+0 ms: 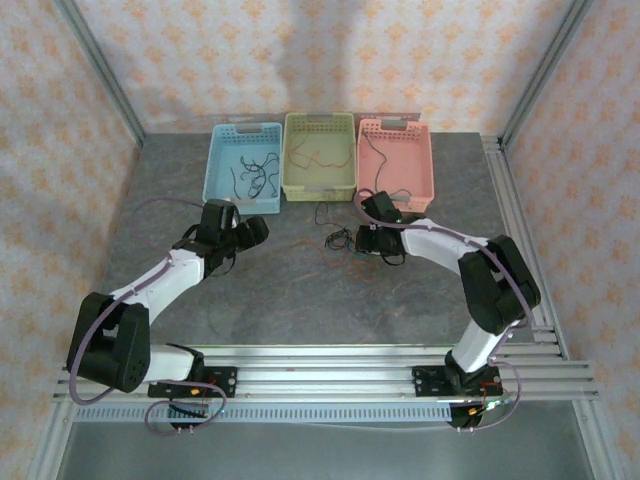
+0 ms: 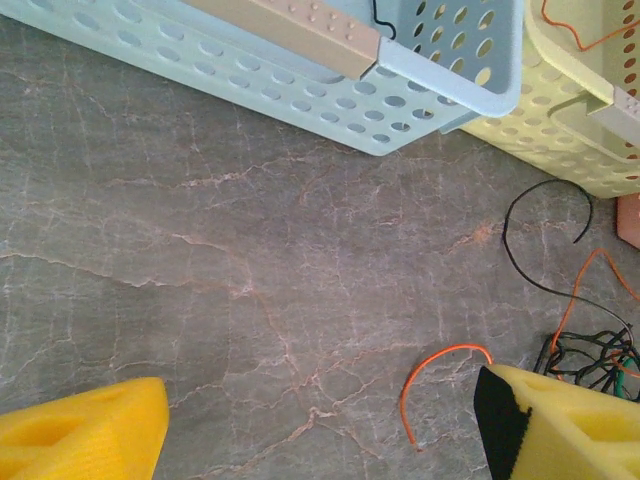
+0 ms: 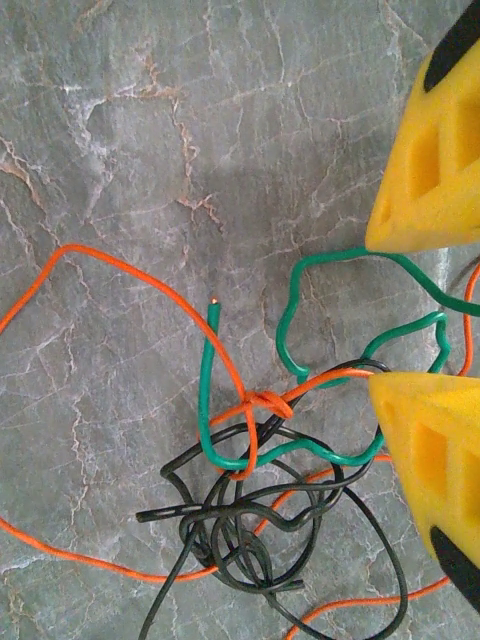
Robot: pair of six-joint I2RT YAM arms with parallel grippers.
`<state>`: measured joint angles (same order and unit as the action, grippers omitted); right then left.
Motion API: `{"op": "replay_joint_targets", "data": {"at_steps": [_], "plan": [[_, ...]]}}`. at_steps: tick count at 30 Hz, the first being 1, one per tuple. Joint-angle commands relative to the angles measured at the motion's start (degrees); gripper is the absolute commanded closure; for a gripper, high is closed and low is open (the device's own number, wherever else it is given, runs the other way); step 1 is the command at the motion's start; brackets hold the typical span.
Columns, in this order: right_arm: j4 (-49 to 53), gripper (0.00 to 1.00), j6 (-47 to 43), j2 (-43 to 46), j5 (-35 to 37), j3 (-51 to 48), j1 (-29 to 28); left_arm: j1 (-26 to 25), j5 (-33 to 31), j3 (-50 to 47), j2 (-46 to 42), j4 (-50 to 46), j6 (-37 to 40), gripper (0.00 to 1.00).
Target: Untangle the cables
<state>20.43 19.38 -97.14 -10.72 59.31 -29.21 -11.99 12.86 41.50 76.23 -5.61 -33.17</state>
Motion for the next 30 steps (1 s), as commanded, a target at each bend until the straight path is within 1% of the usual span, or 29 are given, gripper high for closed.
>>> {"op": "replay_joint_targets", "data": {"at_steps": [1, 5, 11, 14, 17, 19, 23, 25, 26, 28, 30], "plan": [[3.8, 0.66, -0.7, -1.8, 2.5, 2.7, -0.5, 0.3, 0.2, -0.8, -1.6, 1.9, -0.4, 0.19], [4.2, 0.72, -0.7, -2.3, 3.2, 3.1, -0.8, 0.3, 0.3, -1.1, -1.9, 2.2, -0.5, 0.19], [4.5, 0.91, -0.9, -2.4, 4.0, 3.3, -1.2, 0.4, 0.5, -1.0, -1.7, 2.2, -0.6, 0.19], [2.3, 1.0, -1.1, 0.1, 4.7, 1.1, -1.5, 0.3, 0.4, -1.6, -2.6, 2.6, -0.4, 0.19], [-2.8, 1.0, -3.7, 4.4, 2.3, -2.7, -1.7, 0.2, 0.7, -2.6, -4.3, 3.3, -0.2, 0.2], [-8.6, 1.0, -6.7, 8.8, -2.0, -7.1, -1.7, -0.3, 1.8, -2.3, -5.2, 3.0, -0.1, 0.21], [-17.6, 1.0, -10.9, 16.2, -7.5, -14.2, -1.7, -2.4, 5.3, -1.1, -6.8, 2.0, -0.8, 0.23], [-22.5, 1.0, -13.3, 18.4, -13.1, -17.5, -1.9, -4.7, 6.7, 0.0, -7.5, 0.8, -0.9, 0.23], [-25.3, 1.0, -13.6, 19.0, -14.8, -19.0, -2.2, -5.9, 6.8, 0.4, -7.7, 0.3, -0.7, 0.23], [-29.6, 1.0, -13.5, 19.4, -16.2, -21.0, -3.3, -9.0, 7.5, 1.8, -7.9, -1.4, 0.1, 0.24], [-31.4, 1.0, -13.4, 18.6, -16.2, -21.6, -4.1, -11.8, 8.1, 3.0, -7.9, -2.4, 0.8, 0.24]]}}
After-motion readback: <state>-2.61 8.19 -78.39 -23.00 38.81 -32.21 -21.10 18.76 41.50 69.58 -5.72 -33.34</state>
